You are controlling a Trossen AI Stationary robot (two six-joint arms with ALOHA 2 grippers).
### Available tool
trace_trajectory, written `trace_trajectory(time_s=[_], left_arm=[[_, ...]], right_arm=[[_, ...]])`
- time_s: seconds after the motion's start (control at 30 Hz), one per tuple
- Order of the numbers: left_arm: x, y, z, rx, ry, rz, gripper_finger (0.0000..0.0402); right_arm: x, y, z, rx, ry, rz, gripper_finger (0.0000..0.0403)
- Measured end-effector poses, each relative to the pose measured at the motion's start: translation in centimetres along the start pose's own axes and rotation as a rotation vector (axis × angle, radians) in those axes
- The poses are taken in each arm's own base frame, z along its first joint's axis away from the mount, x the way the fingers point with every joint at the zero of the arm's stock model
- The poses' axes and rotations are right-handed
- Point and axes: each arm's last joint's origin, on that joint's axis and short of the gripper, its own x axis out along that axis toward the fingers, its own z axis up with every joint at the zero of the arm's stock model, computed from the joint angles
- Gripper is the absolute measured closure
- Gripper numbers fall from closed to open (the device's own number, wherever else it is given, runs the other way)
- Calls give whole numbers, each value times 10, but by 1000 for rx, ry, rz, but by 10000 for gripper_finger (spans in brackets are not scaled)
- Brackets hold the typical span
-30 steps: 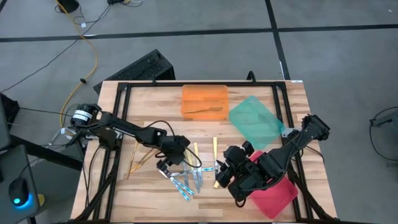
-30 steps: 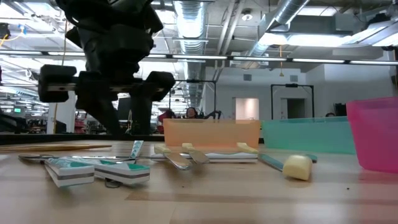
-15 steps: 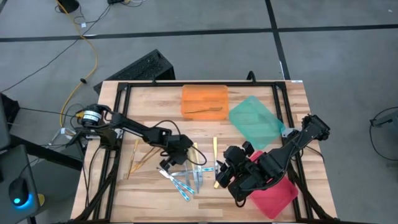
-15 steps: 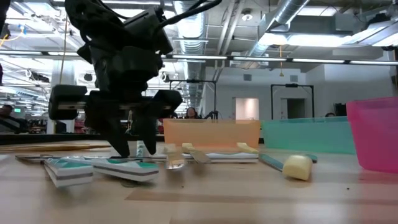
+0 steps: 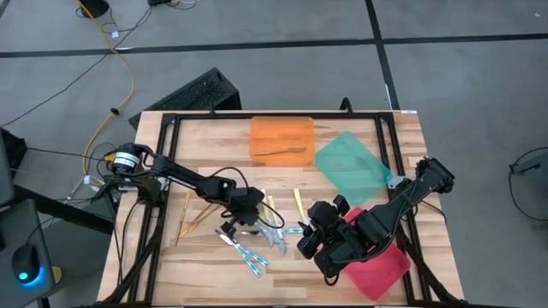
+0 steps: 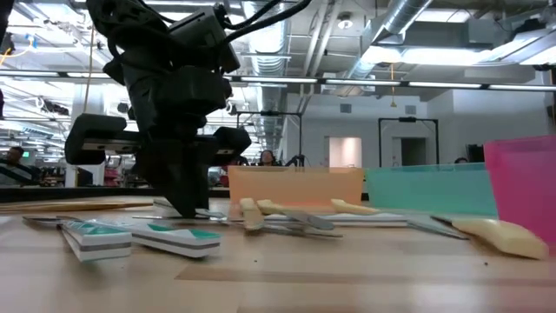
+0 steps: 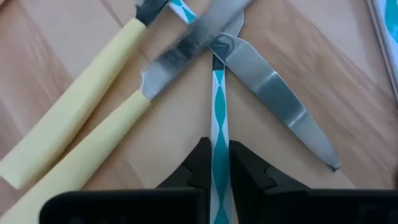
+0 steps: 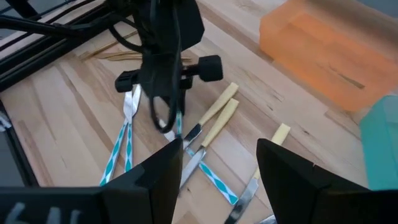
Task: Sort silverware by color (type)
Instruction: Put the white patterned knife into the blue bin
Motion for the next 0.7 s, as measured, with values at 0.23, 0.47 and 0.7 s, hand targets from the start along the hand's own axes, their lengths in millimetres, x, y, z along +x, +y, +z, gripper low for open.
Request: trace_trajectory(time_s=[0.23,0.47,0.7], left_arm=[[-23,-3,-4,-105,94,118,388],[-53,-8,-7,-219,162,205,388],[-83,-14,-9,-366,177,360,388]], right_arm=[[-7,5,-6,0,-3,35,175],[-8,8,-5,21,-16,59,175],[-8,8,-5,32,-38,57,175]])
